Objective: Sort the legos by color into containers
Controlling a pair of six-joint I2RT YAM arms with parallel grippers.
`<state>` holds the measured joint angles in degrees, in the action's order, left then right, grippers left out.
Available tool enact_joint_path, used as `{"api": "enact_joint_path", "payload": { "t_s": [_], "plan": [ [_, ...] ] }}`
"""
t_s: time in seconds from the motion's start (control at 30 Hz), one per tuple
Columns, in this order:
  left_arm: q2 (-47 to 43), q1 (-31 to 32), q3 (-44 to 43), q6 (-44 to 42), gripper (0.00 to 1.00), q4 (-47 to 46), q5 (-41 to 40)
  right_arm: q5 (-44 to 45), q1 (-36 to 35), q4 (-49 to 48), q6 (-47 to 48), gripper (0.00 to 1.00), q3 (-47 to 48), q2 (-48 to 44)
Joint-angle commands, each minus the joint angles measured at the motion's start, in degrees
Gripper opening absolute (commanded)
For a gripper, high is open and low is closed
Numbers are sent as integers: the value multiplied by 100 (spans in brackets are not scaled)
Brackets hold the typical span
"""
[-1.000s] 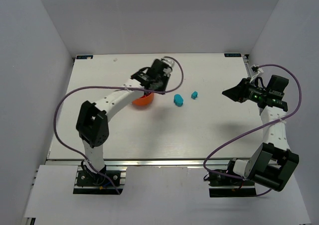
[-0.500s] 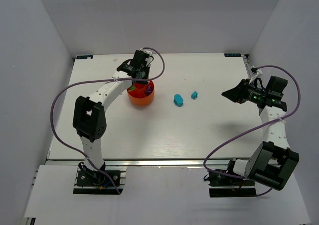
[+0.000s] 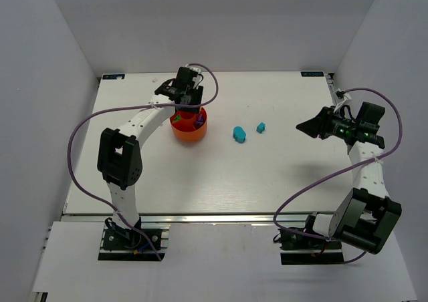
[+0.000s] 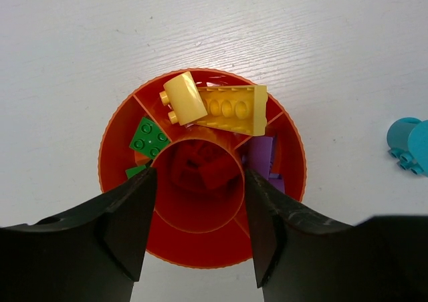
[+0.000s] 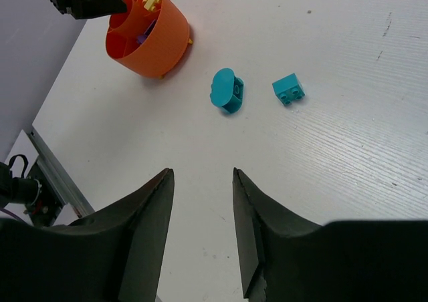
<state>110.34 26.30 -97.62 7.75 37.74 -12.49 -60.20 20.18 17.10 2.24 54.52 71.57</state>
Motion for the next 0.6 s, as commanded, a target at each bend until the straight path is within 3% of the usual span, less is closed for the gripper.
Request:
{"api": "enact_joint_path", "payload": {
  "t_s": [0.0,0.13,0.27,0.33,0.37,0.47,0.5,0.57],
  "plan": [
    [-294,-29,-116,-10,65,14,45,-140,-23,56,127,47,15,6],
    [-496,-29,-99,7,59,-55,290,-220,-58,135,416,48,23,15],
    [-865,85,59,103,16,-450,1229,192,-286,232,742,37,41,-3],
    [-979,138,182,253,9,-739,2375,544,-479,215,813,30,32,-12],
    [-980,138,235,462,9,-837,2696,632,-533,188,848,22,32,-12],
    [-743,340,349,902,21,-1119,3595,931,-735,188,857,24,50,58],
    [-664,401,384,1034,42,-1198,3665,1045,-761,179,848,27,67,85],
    [-428,525,384,1420,60,-1198,3640,1160,-858,179,831,38,85,129]
  ]
}}
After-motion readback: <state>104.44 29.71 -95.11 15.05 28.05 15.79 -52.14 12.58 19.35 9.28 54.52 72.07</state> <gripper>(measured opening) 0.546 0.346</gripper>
